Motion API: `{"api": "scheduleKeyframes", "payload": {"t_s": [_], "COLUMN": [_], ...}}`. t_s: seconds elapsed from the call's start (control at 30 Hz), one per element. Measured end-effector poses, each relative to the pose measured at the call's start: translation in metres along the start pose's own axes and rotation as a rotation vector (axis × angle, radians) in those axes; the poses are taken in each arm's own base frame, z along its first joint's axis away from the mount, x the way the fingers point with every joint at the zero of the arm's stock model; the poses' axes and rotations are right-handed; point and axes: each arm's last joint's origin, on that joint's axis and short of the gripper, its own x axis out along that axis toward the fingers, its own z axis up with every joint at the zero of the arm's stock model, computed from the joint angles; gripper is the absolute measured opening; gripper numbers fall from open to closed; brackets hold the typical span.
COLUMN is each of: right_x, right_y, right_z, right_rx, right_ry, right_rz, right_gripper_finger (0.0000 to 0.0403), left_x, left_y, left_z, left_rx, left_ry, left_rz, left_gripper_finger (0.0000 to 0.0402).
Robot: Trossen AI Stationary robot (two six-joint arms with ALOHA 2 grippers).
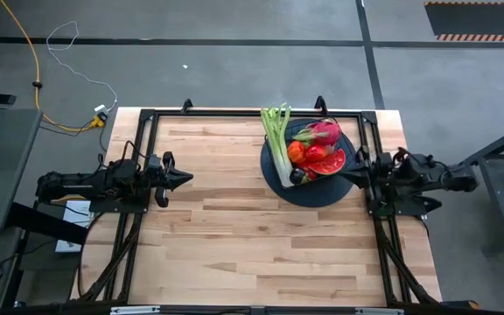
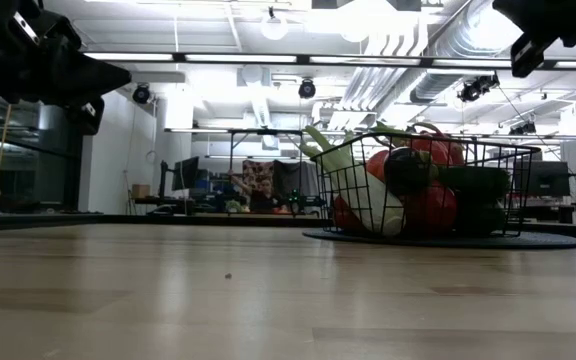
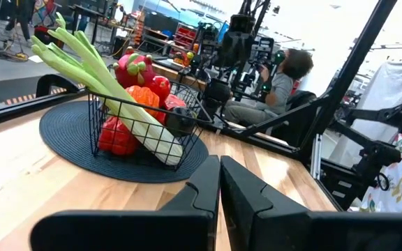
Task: Build produce basket
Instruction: Return to Home Position
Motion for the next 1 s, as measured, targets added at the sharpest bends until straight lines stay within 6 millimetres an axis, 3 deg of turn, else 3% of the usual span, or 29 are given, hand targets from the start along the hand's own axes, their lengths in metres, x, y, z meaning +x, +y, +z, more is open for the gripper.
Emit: {"api": "scheduleKeyframes", "payload": {"t_s": [0.27, 0.77, 1.0], "right_x": [0.006, 0.010, 0.011], "right_y": [-0.007, -0.023, -0.024], "right_z": [-0.034, -0.074, -0.076], "right_rx": [-0.011, -0.068, -0.126], "right_ry": [0.001, 0.134, 0.155], "right_rz": [0.001, -0.006, -0.015], "right_gripper_finger": [0.0000, 0.0000, 0.0000], "left_x": [0.000, 0.000, 0.000], "left_y": [0.000, 0.000, 0.000], "left_z": [0.000, 0.000, 0.000], "left_rx": [0.000, 0.000, 0.000], "left_ry": [0.001, 0.000, 0.000], "left_rz": [-0.001, -0.001, -0.001], "left_gripper_finger": [0.0003, 0.0003, 0.0003]}}
